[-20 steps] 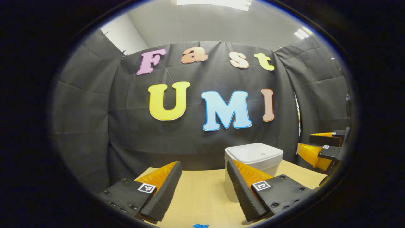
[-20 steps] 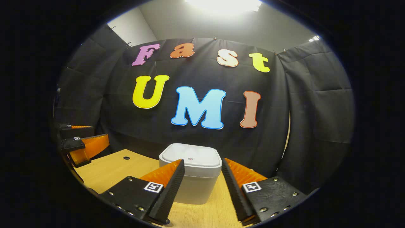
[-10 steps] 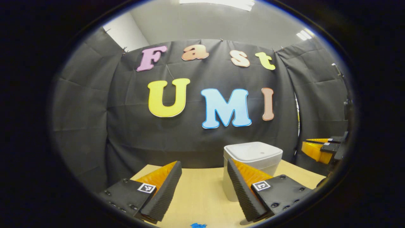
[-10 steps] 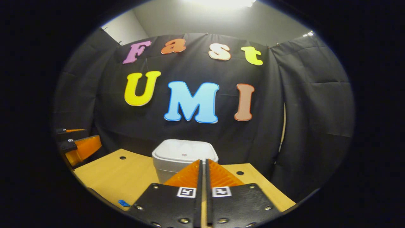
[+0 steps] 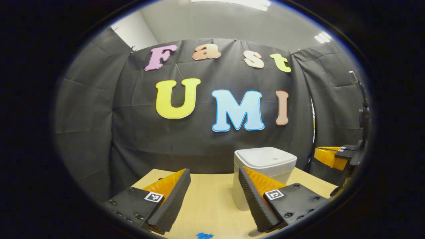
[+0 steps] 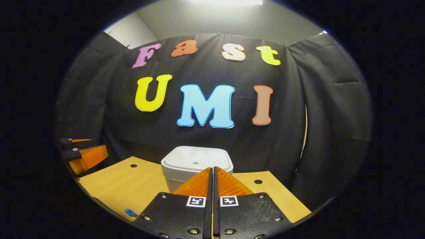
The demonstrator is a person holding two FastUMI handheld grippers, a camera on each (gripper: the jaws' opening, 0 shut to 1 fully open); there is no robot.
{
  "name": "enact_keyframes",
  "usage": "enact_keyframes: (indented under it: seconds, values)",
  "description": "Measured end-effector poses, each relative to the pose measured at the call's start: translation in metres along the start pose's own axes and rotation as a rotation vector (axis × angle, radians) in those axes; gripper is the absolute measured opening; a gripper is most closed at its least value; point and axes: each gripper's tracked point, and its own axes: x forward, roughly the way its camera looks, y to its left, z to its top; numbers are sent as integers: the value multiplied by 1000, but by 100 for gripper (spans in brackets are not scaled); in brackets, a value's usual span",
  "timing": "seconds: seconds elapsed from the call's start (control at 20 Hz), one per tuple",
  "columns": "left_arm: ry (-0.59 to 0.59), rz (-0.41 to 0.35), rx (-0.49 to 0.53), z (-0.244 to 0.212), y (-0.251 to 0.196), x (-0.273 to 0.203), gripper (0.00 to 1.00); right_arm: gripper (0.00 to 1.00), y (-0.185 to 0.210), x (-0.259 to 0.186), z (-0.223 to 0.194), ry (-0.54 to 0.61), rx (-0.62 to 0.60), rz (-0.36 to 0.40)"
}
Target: Press the lid of the desktop garbage bin to open it, pick up the crumpled paper on the desktop and throw it into the bin, then pick up the pop can on the desktop and drop it into the bin, and finally close the garbage bin lid.
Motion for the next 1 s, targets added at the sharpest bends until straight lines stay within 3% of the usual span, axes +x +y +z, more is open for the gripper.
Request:
enact_keyframes:
  seconds: [0.4,0.9,1.0]
  values:
    - [13,29,-6,-1,4,0,95,2,30,62,3,-7,30,111]
    - [30,101,-30,-5,10,-3,92,2,38,118,-2,9,52,133]
    - [32,106,-32,-5,9,-4,99,2,39,124,-10,29,50,139]
